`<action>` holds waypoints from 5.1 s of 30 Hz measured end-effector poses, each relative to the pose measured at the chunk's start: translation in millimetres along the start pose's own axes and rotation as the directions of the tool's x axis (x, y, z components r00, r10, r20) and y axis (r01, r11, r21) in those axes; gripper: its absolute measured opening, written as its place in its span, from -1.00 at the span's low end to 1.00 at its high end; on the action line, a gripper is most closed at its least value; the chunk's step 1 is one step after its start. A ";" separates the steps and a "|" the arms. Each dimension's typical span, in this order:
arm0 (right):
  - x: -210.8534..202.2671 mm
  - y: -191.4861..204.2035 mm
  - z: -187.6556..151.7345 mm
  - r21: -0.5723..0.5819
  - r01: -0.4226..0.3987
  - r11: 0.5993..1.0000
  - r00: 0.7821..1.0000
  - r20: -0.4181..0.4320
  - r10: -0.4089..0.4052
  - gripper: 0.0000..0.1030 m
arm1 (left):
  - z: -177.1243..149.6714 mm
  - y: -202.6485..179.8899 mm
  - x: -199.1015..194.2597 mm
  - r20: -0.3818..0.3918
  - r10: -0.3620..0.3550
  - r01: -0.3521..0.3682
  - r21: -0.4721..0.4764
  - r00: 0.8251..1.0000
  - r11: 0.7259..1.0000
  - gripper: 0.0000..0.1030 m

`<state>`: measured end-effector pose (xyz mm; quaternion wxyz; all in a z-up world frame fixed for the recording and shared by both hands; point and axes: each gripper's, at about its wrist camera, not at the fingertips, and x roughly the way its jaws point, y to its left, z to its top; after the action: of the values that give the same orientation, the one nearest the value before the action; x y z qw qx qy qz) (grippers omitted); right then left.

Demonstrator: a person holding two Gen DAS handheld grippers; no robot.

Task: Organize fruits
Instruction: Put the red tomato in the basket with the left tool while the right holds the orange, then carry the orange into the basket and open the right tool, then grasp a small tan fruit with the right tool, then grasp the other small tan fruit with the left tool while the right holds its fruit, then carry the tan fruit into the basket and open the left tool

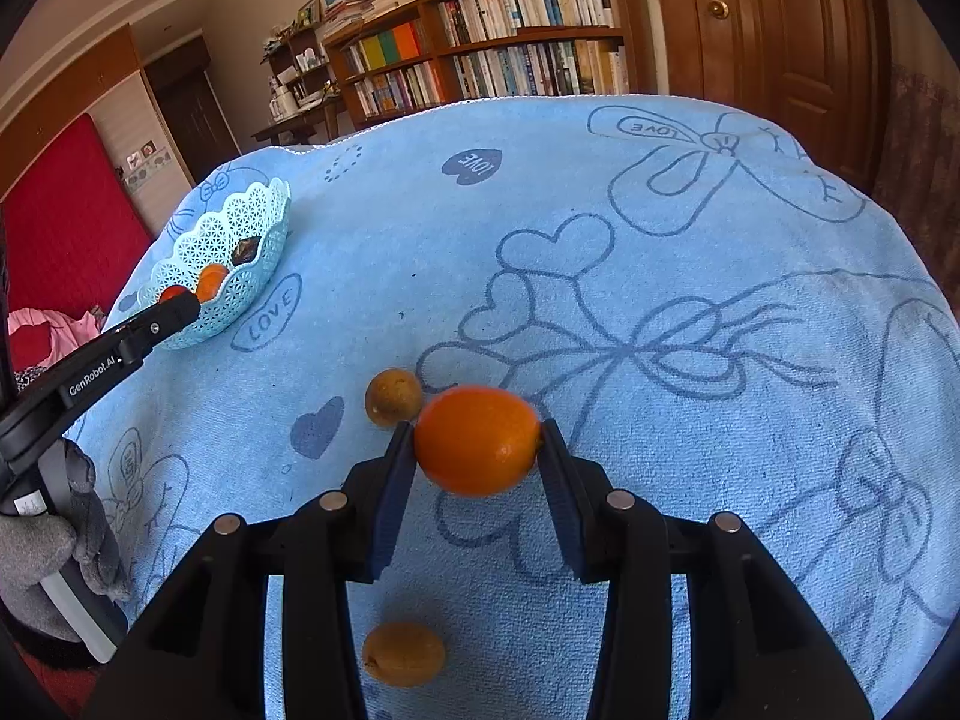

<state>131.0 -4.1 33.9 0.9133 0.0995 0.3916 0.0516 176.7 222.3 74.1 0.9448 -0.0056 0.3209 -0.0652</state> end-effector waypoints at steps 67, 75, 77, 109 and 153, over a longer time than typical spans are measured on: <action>10.3 25.9 33.3 -0.098 -0.060 0.993 0.997 -0.052 0.055 -0.13 | -18.3 33.1 -30.1 0.122 0.165 -0.148 -0.135 0.979 0.980 0.75; -22.1 10.0 -28.2 -0.123 -0.076 0.989 0.994 -0.092 0.065 -0.13 | -19.0 12.6 -27.8 0.112 0.118 -0.110 -0.072 0.987 0.991 0.79; -29.0 10.5 -37.8 -0.123 -0.102 0.987 0.991 -0.101 0.089 -0.13 | -18.7 7.2 -28.3 0.110 0.105 -0.099 -0.059 0.988 0.993 0.80; -48.2 -10.6 -47.5 -0.069 0.039 0.997 0.999 0.009 -0.039 -0.43 | -28.8 -100.7 32.1 -0.173 -0.245 0.267 0.120 0.954 0.956 0.29; -46.4 -0.2 -43.8 -0.062 0.044 0.997 0.999 -0.003 -0.044 -0.43 | 16.9 -5.4 -5.7 0.053 -0.027 0.030 -0.038 0.998 0.999 -0.50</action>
<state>67.3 -6.1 37.1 0.9161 0.0626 0.3937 0.0437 181.8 217.1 91.3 0.9516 -0.0303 0.2972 -0.0723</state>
